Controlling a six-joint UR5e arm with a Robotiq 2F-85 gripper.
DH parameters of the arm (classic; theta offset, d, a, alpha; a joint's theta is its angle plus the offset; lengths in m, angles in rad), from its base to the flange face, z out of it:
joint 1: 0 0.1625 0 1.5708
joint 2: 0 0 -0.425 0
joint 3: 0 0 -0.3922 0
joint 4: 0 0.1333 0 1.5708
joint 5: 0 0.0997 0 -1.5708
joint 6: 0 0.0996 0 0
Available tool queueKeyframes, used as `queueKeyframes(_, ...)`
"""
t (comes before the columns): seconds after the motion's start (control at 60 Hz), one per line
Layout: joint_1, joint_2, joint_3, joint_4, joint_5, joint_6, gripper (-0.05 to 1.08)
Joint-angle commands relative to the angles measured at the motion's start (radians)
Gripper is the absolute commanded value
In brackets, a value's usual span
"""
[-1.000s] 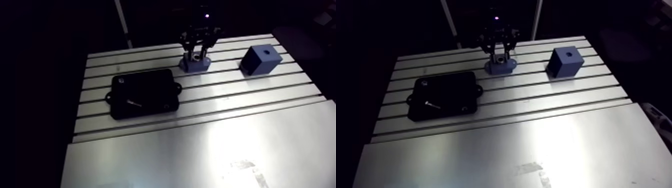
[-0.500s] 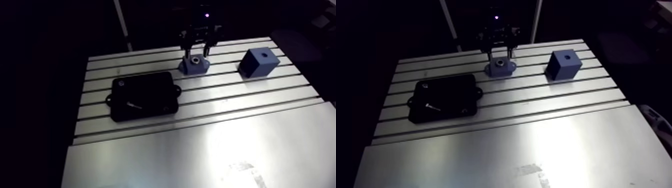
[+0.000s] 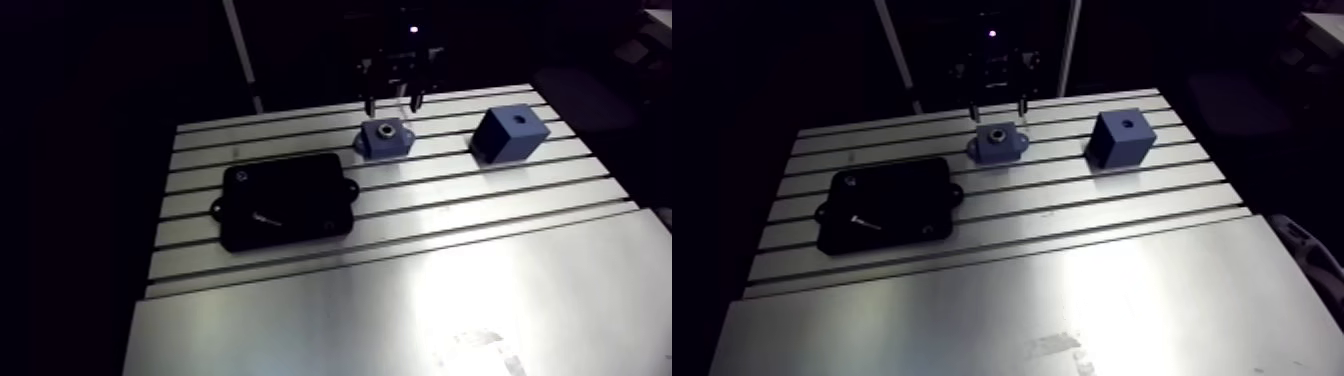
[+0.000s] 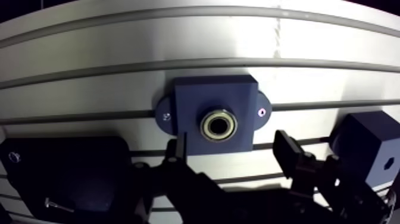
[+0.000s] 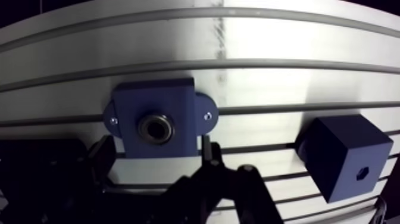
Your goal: Pick up the bearing and press it into the housing until flush.
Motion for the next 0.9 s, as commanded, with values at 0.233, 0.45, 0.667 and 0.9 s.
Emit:
queueKeyframes(0.233,0.0,-0.003,0.008,0.007,0.018,-0.027,1.08)
queueKeyframes(0.45,-0.007,0.0,0.012,0.0,0.031,-0.028,1.08)
queueKeyframes(0.667,-0.008,0.008,0.014,-0.007,0.031,-0.031,1.08)
queueKeyframes(0.9,-0.006,0.011,0.018,-0.008,0.03,-0.04,1.08)
